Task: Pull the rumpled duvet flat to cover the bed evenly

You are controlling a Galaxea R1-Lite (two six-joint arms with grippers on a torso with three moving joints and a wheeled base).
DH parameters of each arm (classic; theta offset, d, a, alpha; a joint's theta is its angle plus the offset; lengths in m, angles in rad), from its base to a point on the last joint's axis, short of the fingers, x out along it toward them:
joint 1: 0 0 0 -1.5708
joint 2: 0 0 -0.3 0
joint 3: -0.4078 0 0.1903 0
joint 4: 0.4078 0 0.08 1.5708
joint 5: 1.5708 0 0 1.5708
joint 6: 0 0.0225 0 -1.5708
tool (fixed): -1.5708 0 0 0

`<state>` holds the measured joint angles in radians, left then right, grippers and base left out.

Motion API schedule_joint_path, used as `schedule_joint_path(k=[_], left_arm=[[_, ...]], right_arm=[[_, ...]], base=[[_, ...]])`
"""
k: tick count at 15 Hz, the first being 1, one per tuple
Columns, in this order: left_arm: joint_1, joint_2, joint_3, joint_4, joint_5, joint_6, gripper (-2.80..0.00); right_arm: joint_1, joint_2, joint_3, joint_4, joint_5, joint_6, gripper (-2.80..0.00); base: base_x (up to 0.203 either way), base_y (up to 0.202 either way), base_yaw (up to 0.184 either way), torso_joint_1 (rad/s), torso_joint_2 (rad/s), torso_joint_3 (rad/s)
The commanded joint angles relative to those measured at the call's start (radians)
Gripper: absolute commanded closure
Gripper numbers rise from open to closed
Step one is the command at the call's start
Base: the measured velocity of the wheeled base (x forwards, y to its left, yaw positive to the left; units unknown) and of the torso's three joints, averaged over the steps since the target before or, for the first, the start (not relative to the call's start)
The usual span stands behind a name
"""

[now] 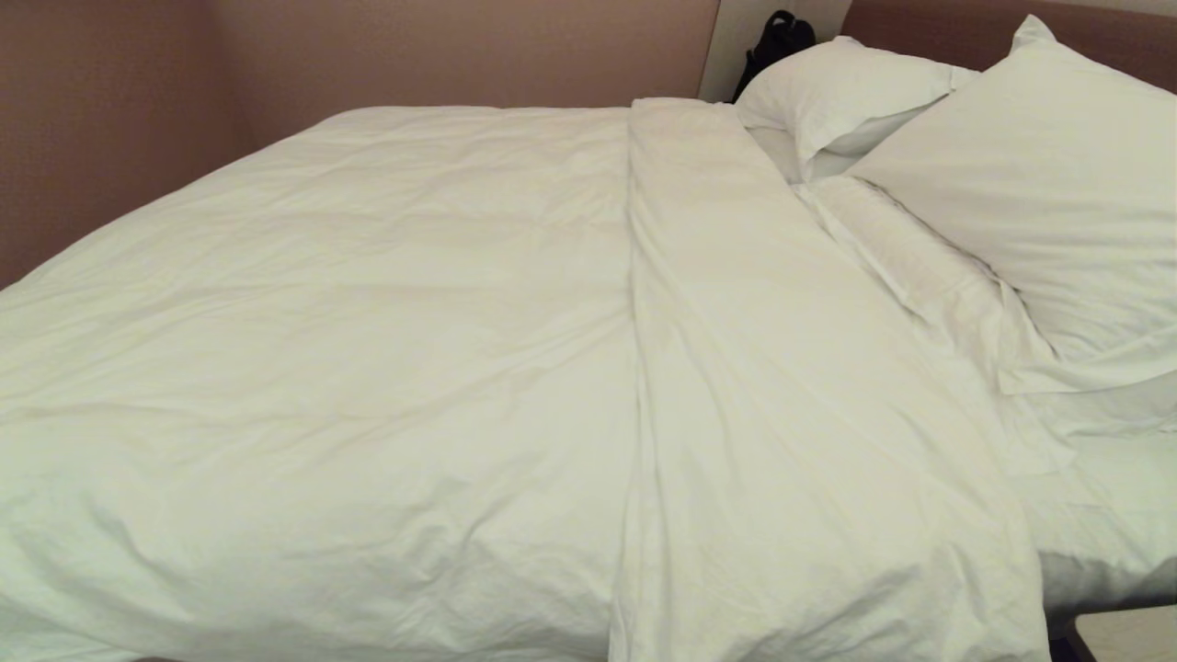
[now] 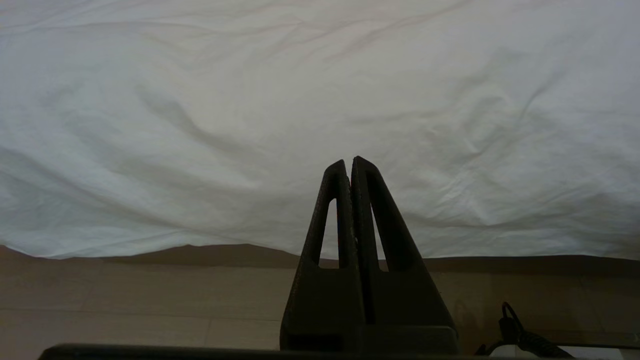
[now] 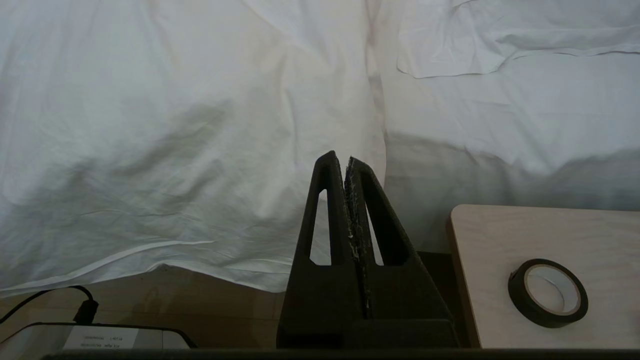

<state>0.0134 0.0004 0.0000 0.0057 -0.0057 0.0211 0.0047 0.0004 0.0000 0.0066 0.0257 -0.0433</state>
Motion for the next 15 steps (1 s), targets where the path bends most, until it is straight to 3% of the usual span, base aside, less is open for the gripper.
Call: schedule_joint_path(k=[1,15], left_arm=[[0.0,0.0,0.0,0.0,0.0,0.0,0.0],[0.0,0.0,0.0,0.003,0.0,0.008,0.0]], right_arm=[[0.0,0.0,0.0,0.0,0.0,0.0,0.0],[0.0,0.0,0.0,0.001,-0.001,0.0,0.0]], base=[[0.0,0.0,0.0,0.0,0.0,0.0],[0.0,0.0,0.0,0.0,0.0,0.0]])
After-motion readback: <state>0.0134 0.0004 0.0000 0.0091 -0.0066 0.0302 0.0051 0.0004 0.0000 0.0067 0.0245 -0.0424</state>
